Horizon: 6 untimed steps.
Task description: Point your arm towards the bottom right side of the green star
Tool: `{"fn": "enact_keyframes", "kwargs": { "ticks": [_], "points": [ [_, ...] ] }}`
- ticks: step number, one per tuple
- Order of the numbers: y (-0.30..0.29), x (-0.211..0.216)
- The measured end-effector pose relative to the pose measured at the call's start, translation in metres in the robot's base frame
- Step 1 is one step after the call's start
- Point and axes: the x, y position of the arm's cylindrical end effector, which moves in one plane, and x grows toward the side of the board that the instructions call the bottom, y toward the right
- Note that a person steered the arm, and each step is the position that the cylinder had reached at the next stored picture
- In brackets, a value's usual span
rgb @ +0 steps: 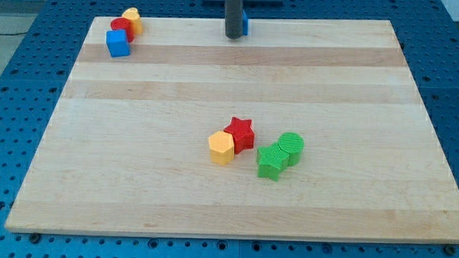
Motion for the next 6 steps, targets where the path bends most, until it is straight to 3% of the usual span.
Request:
{"fn": "enact_keyframes", "kwargs": {
  "ticks": [1, 2, 4, 6],
  "points": [
    [-0.023, 0.014],
    [-0.025, 0.056],
    [0.054, 0.15],
    [0.145, 0.282]
  ]
}}
